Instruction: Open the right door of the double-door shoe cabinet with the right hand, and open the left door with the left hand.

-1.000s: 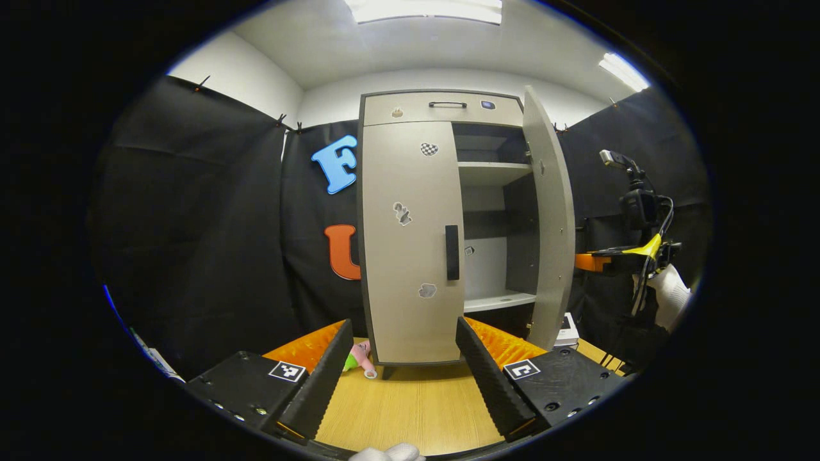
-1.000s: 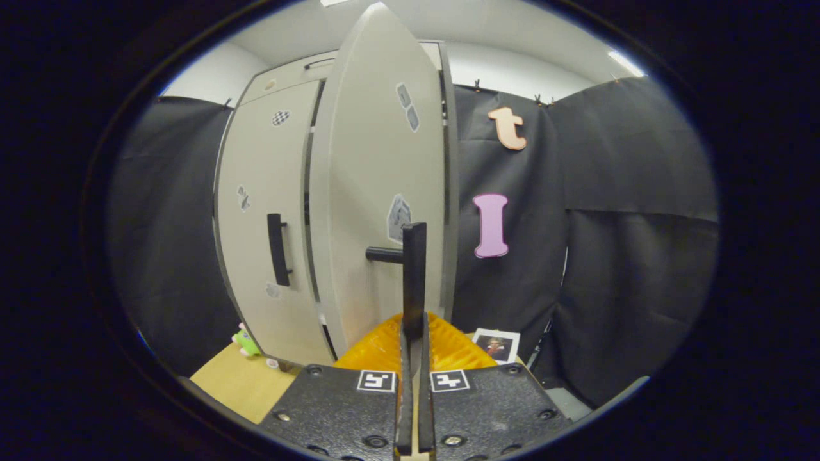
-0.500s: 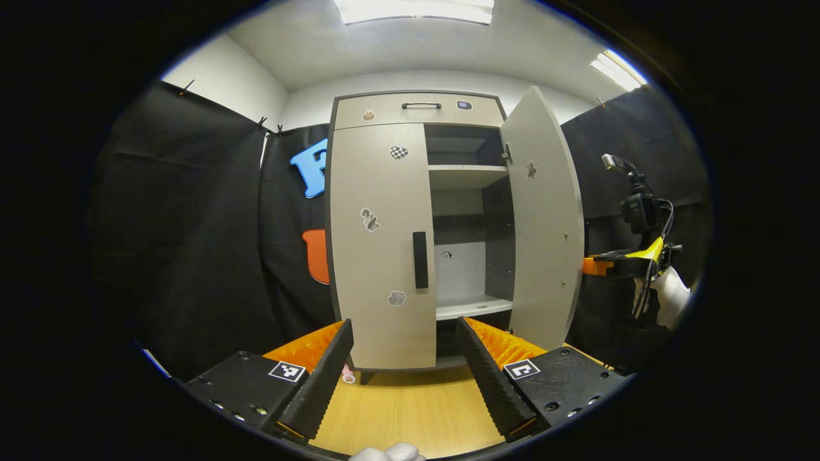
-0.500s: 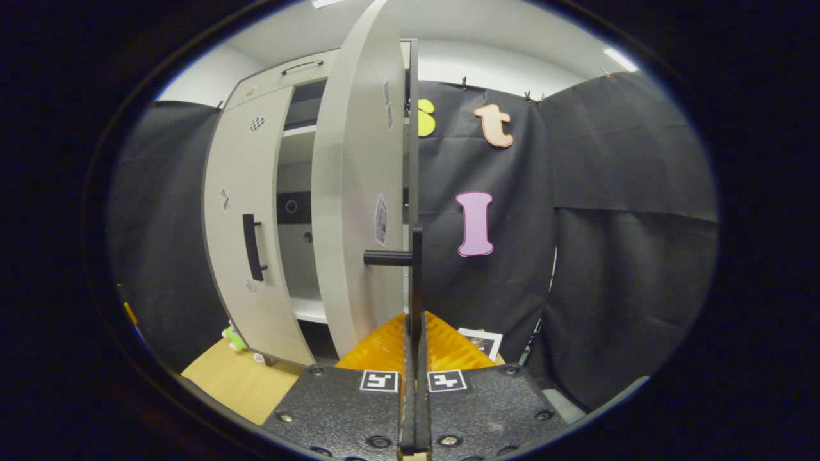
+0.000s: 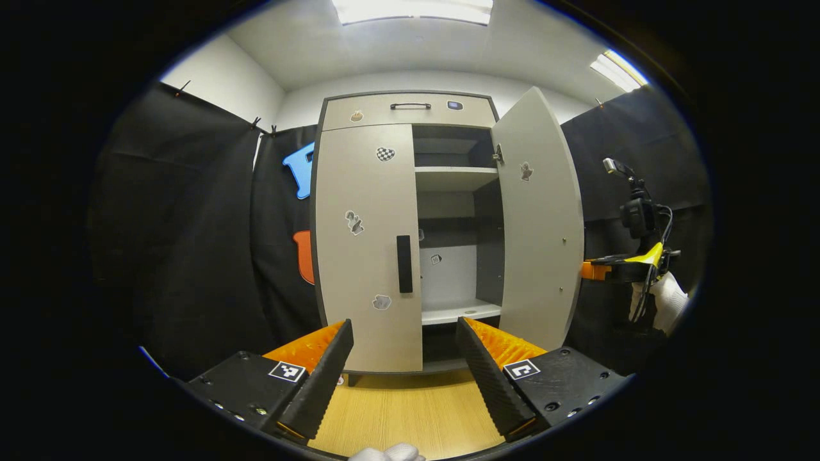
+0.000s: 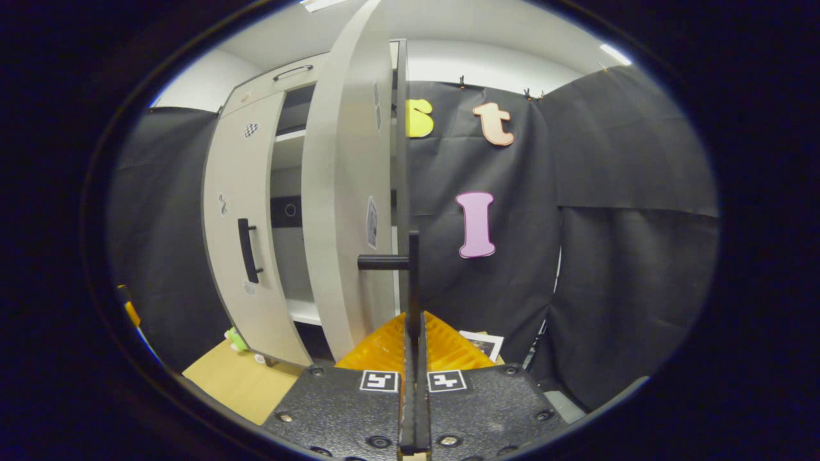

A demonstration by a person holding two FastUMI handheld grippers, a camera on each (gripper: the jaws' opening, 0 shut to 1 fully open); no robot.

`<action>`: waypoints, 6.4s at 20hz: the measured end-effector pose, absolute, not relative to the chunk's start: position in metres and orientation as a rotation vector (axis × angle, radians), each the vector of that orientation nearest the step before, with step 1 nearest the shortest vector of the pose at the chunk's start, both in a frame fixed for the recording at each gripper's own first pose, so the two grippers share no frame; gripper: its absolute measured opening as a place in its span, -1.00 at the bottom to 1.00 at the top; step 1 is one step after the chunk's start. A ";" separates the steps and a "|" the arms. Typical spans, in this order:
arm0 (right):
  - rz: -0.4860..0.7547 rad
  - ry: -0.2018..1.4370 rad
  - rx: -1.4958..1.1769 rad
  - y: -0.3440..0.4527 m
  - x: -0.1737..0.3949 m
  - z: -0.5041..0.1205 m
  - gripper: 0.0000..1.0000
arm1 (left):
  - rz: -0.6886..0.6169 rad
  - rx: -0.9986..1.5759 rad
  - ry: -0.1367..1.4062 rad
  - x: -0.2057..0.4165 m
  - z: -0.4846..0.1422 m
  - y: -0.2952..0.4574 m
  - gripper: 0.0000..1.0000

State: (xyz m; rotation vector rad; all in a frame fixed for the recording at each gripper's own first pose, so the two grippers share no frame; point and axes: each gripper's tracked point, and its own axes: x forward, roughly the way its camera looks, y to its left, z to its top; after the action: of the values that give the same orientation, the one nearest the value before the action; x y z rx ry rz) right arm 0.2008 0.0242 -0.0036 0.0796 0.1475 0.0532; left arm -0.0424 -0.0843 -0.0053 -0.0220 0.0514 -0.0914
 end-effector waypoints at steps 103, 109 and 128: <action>0.271 0.161 0.101 0.157 0.120 -0.002 0.96 | -0.104 -0.043 0.032 0.129 -0.026 0.029 -0.90; 0.294 0.180 0.094 0.170 0.123 -0.008 0.93 | -0.045 -0.024 0.026 0.124 -0.030 0.072 -1.00; 0.301 0.204 0.075 0.185 0.129 -0.016 0.94 | -0.096 -0.053 0.013 0.132 -0.035 0.127 -1.00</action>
State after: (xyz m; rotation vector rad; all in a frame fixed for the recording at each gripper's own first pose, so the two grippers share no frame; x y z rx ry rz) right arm 0.1294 0.1850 -0.0160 0.0751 0.2038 0.3010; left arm 0.1322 0.1266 -0.0349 -0.0531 0.0131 -0.0957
